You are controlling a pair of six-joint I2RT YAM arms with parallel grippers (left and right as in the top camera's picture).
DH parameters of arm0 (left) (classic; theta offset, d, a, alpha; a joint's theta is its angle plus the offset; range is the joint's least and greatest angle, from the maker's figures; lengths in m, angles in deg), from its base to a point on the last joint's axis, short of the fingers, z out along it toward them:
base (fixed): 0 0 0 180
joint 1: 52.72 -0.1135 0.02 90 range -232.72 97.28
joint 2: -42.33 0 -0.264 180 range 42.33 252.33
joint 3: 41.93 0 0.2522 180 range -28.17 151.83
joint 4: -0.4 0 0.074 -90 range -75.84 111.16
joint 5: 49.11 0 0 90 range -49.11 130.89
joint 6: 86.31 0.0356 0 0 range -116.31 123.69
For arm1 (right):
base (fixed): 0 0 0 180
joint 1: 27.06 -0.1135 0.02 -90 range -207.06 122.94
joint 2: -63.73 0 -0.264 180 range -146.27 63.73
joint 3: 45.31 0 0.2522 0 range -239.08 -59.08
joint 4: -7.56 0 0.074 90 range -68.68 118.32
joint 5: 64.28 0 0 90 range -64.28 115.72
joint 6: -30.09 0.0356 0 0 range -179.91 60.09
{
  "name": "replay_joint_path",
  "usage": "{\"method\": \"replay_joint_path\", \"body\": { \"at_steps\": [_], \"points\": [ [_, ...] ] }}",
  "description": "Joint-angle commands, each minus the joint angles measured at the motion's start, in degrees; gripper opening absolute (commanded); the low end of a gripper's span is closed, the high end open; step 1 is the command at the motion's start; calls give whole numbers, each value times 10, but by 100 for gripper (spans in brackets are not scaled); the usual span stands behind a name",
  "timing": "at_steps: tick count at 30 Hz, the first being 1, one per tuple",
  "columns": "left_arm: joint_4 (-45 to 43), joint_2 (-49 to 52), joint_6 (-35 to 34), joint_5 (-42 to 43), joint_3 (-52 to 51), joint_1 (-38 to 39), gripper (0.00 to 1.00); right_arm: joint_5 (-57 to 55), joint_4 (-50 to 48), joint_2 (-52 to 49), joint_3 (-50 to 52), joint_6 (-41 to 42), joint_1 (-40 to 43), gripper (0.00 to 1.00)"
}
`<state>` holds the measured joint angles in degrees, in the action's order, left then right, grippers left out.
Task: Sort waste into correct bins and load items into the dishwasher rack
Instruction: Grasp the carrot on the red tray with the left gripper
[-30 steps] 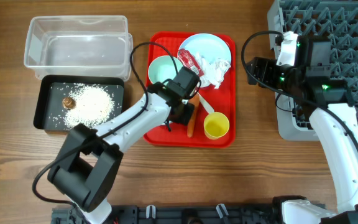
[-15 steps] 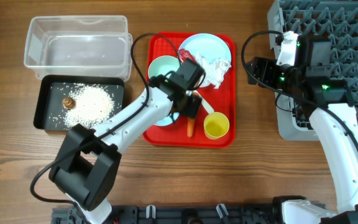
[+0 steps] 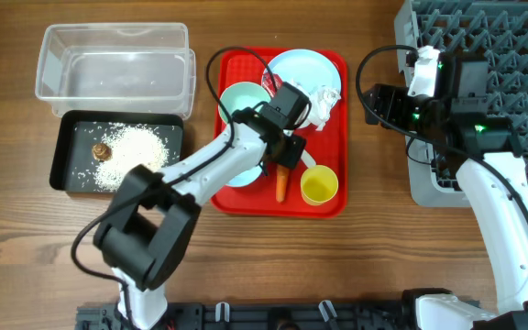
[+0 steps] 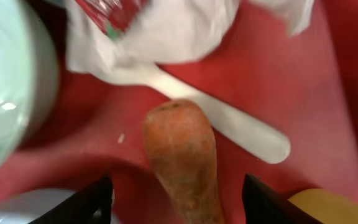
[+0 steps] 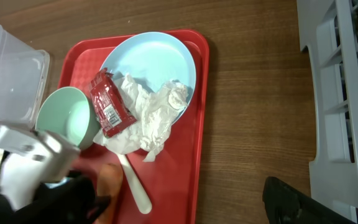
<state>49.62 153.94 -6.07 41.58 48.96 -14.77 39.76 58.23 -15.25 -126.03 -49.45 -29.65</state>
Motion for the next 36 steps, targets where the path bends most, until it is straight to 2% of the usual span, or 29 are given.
{"method": "replay_joint_path", "body": {
  "at_steps": [1,8,13,19,24,31,36],
  "points": [
    [9,11,3,16,8,10,65,-8,-1,-3,-9,0,-1,90],
    [31,17,3,16,8,11,65,-8,-2,-3,-9,0,-1,90],
    [25,19,3,17,8,13,59,-8,0,-3,-9,1,-1,90],
    [27,39,3,16,7,14,58,-8,0,-3,-9,1,-1,90],
    [22,45,3,17,7,14,46,-8,0,-3,-9,0,-1,90],
    [16,45,3,16,7,19,45,-8,0,-3,-9,0,-1,90],
    [11,45,3,16,7,19,25,-8,0,-3,-9,0,-1,90]
  ]
}}
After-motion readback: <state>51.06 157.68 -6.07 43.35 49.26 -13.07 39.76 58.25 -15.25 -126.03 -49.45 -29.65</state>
